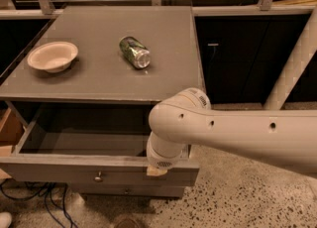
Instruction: Open top drawer
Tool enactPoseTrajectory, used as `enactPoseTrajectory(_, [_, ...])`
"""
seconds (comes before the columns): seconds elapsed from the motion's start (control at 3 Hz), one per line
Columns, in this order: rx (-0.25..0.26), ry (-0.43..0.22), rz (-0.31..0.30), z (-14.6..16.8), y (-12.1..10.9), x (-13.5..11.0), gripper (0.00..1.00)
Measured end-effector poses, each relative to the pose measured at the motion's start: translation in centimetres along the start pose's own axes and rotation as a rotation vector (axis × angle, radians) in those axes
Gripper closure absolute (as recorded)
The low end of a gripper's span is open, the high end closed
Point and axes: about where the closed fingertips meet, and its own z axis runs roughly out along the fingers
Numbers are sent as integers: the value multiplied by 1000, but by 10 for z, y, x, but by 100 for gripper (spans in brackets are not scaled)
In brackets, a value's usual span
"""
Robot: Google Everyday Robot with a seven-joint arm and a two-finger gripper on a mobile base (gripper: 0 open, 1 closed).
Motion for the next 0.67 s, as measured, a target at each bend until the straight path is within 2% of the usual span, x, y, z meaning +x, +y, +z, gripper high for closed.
enactPoseTrajectory(0.67, [4,-12,-1,-2,7,1,100])
